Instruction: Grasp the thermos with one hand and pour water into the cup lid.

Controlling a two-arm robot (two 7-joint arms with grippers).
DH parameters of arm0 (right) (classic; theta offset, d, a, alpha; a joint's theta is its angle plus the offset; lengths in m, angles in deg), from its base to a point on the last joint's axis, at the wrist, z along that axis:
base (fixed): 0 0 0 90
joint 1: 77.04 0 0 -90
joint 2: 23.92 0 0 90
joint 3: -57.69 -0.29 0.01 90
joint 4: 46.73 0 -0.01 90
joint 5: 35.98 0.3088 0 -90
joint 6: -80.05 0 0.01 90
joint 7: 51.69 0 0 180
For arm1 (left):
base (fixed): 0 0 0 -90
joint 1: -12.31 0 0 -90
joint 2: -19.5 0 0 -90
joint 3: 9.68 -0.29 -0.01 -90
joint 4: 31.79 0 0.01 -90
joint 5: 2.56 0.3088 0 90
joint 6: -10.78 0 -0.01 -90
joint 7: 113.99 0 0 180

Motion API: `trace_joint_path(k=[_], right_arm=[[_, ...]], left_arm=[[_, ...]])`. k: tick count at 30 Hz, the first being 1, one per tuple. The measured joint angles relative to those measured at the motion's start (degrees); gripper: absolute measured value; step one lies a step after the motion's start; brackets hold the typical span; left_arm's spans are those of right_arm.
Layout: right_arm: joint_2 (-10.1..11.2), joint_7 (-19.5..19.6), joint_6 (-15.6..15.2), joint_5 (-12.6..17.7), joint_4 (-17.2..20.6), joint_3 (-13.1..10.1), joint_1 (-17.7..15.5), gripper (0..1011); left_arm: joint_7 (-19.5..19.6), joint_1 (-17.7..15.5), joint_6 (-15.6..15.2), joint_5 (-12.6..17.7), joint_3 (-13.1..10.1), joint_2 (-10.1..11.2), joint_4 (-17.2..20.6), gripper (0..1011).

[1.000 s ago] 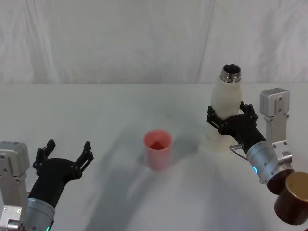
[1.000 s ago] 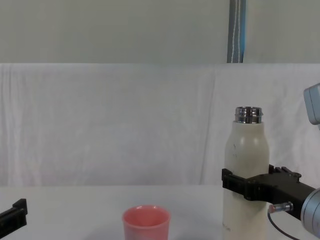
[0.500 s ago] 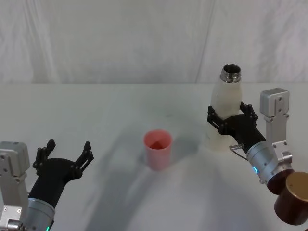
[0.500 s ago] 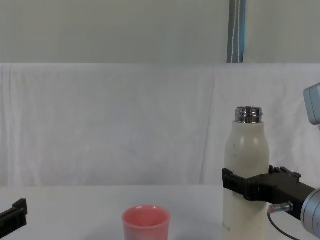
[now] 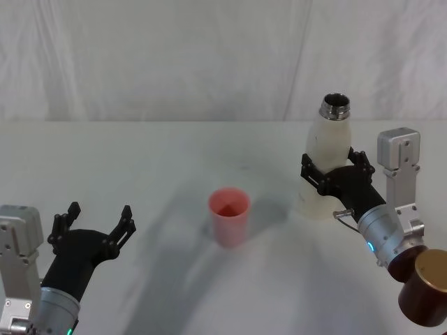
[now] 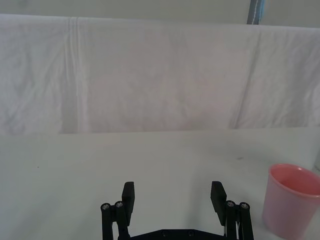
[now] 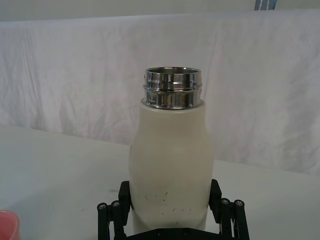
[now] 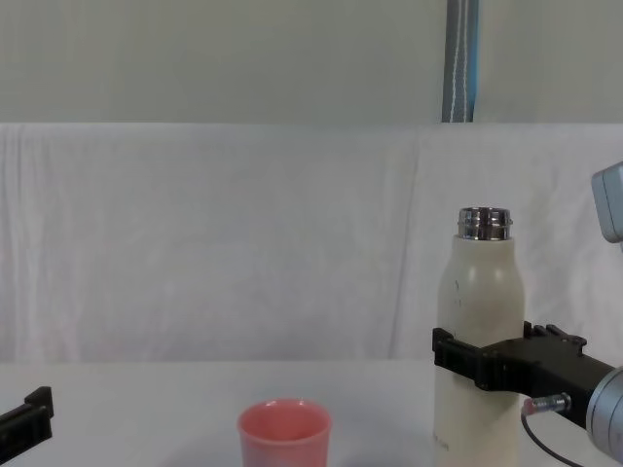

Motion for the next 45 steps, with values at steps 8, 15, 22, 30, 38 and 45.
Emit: trace_joint_path(k=[8, 15, 22, 30, 38, 45], right_arm=[[0.0, 0.0, 0.0, 0.01, 0.0, 0.0, 0.0, 950], [1.5, -0.72, 1.06, -1.5, 2.19, 0.65, -0.4, 950], [5.32, -1.18, 3.78, -6.63, 6.39, 2.18, -1.76, 950], [9.19, -1.42, 5.79, -12.92, 10.23, 3.43, -3.14, 950], [11.14, -1.69, 7.82, -17.46, 10.72, 5.03, -2.89, 950], [13.41, -0.45, 11.61, -25.31, 9.43, 7.94, -1.3, 950]], left_arm=[[0.0, 0.0, 0.0, 0.0, 0.0, 0.0, 0.0, 1001], [0.0, 0.0, 0.0, 0.0, 0.0, 0.0, 0.0, 1001], [0.0, 0.0, 0.0, 0.0, -0.01, 0.0, 0.0, 1001], [0.0, 0.0, 0.0, 0.0, 0.0, 0.0, 0.0, 1001], [0.0, 0.0, 0.0, 0.0, 0.0, 0.0, 0.0, 1001], [0.0, 0.0, 0.0, 0.0, 0.0, 0.0, 0.0, 1001]])
